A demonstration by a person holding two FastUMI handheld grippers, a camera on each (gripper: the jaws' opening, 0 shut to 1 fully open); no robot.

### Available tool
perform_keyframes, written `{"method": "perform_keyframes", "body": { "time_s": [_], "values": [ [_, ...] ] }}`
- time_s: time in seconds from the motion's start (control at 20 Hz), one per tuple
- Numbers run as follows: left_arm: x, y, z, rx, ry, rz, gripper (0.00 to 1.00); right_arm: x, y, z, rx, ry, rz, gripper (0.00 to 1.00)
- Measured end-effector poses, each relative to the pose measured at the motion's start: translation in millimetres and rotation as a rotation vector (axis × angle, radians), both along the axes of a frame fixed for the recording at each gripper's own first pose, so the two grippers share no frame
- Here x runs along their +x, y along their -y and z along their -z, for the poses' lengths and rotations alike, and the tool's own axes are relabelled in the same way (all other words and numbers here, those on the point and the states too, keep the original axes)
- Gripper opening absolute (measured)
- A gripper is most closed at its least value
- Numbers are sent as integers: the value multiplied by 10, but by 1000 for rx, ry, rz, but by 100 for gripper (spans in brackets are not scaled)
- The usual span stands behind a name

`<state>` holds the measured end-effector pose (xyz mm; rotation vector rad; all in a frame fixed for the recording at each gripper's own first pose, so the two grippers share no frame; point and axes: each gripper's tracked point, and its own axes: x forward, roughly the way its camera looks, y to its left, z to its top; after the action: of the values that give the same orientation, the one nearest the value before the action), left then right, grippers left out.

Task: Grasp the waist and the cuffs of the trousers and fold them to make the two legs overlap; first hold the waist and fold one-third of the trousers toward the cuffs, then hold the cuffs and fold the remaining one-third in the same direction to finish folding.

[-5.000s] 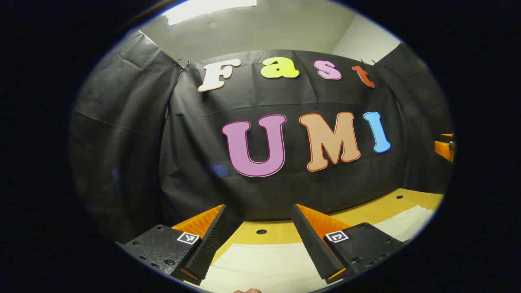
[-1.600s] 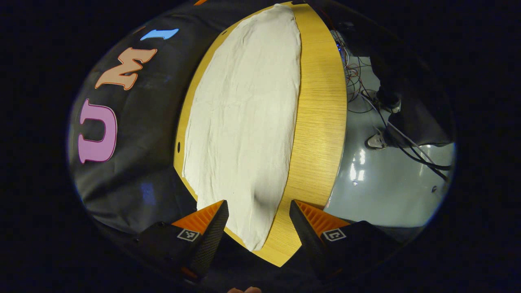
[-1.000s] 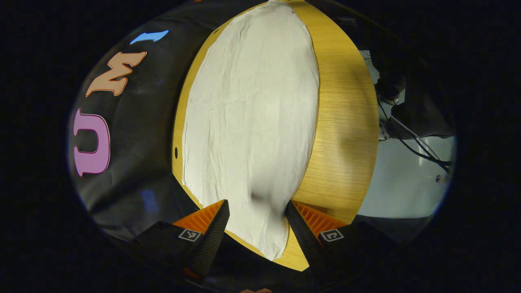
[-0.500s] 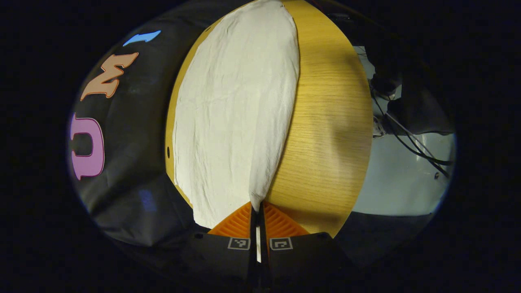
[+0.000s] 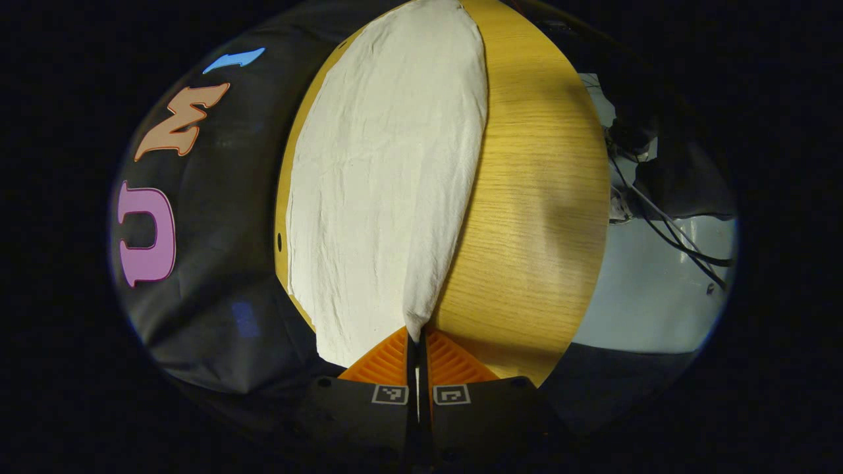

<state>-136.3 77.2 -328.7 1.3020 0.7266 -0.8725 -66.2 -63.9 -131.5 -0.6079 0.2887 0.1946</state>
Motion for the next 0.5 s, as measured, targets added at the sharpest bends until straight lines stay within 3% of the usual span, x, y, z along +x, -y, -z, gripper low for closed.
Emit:
{"method": "perform_keyframes", "body": {
  "time_s": [0.2, 0.5],
  "values": [
    [2, -1, 4, -4, 9, -18, 0, -254, 89, 307, -159, -74, -110, 97],
    [21, -7, 8, 2, 43, -28, 0, -565, 172, 774, -300, -186, -216, 97]
  ]
}}
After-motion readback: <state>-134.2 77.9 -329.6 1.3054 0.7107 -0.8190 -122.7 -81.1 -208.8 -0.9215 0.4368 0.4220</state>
